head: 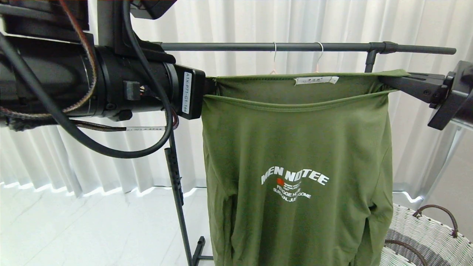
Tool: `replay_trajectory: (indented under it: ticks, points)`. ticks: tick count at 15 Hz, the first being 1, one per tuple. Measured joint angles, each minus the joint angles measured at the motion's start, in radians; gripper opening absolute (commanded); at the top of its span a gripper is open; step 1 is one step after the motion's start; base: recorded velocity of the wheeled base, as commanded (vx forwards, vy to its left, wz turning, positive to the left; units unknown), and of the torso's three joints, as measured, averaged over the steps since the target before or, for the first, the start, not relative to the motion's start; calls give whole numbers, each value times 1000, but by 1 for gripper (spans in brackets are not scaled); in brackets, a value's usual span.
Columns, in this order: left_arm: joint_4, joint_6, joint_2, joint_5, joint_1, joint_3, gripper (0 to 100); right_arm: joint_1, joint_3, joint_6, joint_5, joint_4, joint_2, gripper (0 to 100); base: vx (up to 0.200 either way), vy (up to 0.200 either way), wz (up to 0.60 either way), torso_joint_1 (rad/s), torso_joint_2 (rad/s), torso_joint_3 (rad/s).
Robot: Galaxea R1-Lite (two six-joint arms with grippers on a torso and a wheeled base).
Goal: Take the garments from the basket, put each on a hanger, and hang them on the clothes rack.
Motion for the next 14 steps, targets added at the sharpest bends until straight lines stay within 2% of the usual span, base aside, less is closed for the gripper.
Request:
replay_trajectory:
  ticks: [8, 9, 14]
  points:
    - [0, 0, 0, 0, -8, 8, 0, -1, 5, 0, 0, 5, -16, 0, 0, 0, 0, 0, 0, 0]
    - [0, 0, -1, 0, -8, 11, 0, -1, 5, 0, -2, 7, -17, 100, 0, 0, 0, 0, 0, 0]
    - [1, -6, -3, 2, -7, 16, 0, -2, 27, -4, -3, 7, -26, 100, 0, 0, 0, 0, 0, 0]
